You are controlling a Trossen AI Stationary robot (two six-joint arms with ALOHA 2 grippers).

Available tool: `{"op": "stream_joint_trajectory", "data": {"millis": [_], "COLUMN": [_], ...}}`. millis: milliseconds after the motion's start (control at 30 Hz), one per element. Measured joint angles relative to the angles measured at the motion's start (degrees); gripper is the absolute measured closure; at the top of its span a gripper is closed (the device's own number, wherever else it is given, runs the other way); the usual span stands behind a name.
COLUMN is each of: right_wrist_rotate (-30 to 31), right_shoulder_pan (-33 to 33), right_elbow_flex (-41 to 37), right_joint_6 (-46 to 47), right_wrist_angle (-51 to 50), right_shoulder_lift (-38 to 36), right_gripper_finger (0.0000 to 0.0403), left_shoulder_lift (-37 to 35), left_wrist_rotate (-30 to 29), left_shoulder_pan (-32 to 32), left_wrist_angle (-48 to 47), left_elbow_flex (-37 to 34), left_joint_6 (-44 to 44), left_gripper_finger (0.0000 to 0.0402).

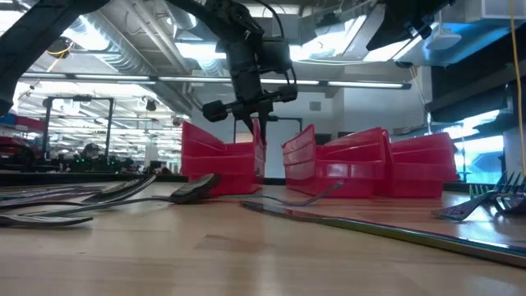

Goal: Sort silverware
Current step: Prepare the red bins to sort the silverware

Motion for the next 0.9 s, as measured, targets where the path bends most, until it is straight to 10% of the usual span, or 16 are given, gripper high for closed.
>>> {"op": "stream_joint_trajectory", "data": {"millis": [900], "right_wrist_rotate": [0.0], "right_shoulder_pan": [0.0], "right_elbow_flex": [-2.2], "right_joint_6": [0.1], "right_wrist_angle": [0.0], "right_shoulder_lift": [0.0], "right_gripper_finger": [0.0400], "left_shoulder_lift": [0.0], "left_wrist_rotate": [0.0], "left_shoulder_pan": [0.0], "left_wrist_angle": [0.6], "left_elbow_flex": [0.0], "left_joint_6": [1.2], "left_gripper_finger": [0.0384]}}
